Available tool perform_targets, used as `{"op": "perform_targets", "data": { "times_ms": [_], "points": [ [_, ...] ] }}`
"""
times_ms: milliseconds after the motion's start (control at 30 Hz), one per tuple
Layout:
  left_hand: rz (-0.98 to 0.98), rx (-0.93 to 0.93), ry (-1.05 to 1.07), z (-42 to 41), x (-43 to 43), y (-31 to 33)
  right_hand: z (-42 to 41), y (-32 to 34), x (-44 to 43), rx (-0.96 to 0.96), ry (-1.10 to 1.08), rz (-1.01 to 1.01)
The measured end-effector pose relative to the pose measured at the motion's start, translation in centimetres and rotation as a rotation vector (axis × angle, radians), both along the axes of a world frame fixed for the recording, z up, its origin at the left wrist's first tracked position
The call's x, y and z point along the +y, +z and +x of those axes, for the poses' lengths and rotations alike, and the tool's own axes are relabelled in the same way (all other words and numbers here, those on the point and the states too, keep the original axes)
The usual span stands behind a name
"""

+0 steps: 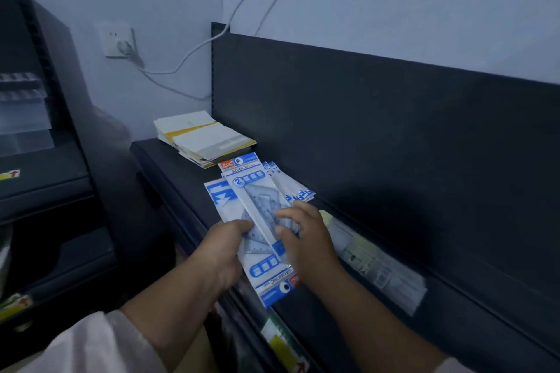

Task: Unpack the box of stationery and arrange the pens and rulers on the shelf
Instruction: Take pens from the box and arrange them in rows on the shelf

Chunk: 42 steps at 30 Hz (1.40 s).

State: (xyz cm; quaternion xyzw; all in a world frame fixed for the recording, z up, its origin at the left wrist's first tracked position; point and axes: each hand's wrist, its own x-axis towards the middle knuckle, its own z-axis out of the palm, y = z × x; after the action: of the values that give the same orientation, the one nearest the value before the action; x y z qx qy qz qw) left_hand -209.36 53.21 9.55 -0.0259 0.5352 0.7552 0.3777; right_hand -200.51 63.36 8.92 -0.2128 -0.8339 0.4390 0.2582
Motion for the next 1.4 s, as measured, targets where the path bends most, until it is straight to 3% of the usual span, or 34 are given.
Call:
{"op": "perform_targets", "data": {
  "times_ms": [167, 400, 733, 1000, 1100, 1267, 1400],
  "points": [
    [-0.077, 0.024, 0.009, -0.4, 1.9, -0.8, -1.1, -0.1, 3.8, -0.076, 0.061, -0.485],
    [-0.244, 0.082, 0.088, -2.0, 2.1, -2.1, -4.3, -2.4, 5.6, -0.231, 0.159, -0.554],
    [-0.249, 0.048, 0.339, -5.6, -0.3, -2.1, -9.5, -4.4, 7.0, -0.243, 0.126, -0.687],
    [-0.256, 0.051, 0.36, -8.1, -1.8, -2.2, -14.9, -2.9, 9.3, -0.197, 0.112, -0.496],
    [-0.249, 0.046, 0.348, -8.6, -1.9, -2.3, -15.9, -3.3, 10.6, -0.328, 0.082, -0.276],
    [-0.253, 0.038, 0.336, -8.9, -1.5, -2.9, -15.2, -4.7, 11.4, -0.379, 0.068, -0.145],
    [-0.257, 0.022, 0.324, -8.8, -1.2, -3.3, -14.3, -5.3, 10.4, -0.331, 0.051, 0.205]
  ]
}}
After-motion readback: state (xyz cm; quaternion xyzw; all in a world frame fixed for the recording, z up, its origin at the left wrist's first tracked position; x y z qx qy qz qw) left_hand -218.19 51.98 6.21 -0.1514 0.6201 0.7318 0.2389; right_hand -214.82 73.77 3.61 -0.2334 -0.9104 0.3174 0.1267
